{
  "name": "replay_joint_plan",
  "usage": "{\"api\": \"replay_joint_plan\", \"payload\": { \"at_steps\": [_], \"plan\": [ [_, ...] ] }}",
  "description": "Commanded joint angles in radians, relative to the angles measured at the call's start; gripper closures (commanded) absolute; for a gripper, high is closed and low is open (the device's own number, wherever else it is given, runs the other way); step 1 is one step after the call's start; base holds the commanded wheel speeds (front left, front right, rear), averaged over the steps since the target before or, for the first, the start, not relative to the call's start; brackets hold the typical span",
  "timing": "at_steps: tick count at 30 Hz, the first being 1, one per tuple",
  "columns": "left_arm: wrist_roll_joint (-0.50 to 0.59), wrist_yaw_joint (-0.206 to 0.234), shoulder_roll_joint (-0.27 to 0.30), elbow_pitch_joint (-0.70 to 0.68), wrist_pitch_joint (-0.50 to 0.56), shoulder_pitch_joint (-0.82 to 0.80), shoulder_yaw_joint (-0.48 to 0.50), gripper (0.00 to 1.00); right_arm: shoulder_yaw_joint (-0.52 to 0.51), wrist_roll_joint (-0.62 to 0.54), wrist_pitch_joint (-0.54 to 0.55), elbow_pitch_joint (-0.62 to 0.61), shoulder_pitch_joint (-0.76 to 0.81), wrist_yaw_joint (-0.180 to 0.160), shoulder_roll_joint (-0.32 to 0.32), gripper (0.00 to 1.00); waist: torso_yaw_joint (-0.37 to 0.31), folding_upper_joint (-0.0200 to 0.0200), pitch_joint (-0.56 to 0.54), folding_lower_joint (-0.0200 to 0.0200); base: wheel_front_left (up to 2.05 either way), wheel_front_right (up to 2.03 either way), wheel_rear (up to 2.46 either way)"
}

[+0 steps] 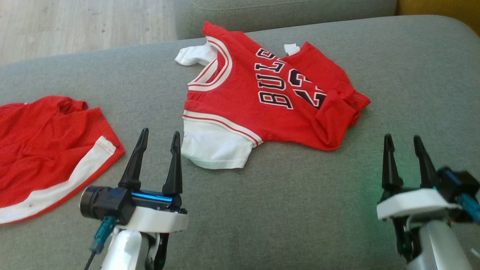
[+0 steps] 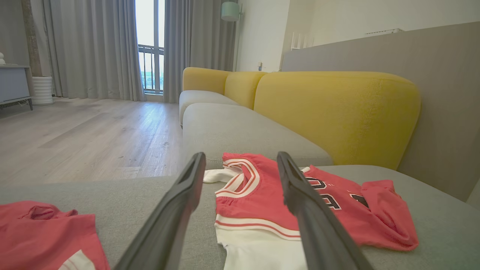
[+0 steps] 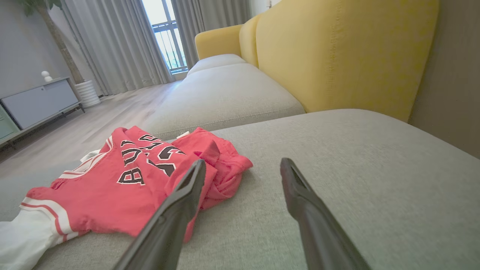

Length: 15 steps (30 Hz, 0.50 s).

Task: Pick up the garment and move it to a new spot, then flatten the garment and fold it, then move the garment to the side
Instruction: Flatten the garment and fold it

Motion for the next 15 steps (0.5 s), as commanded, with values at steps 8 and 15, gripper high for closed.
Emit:
{"api": "replay_joint_plan", "payload": {
  "at_steps": [8, 15],
  "plan": [
    [0.009, -0.008, 0.003, -0.038, -0.005, -0.021, 0.026, 0.0, 0.036, 0.043, -0.02, -0.05, 0.028, 0.008, -0.003, 0.0, -0.005, 0.0, 0.001, 0.0001, 0.0, 0.0, 0.0],
    [0.01, -0.011, 0.003, -0.041, -0.005, -0.03, 0.023, 0.0, 0.048, 0.037, -0.022, -0.05, -0.004, 0.008, -0.003, 0.0, 0.002, 0.0, 0.03, 0.0001, 0.0, 0.0, 0.0]
  ]
}}
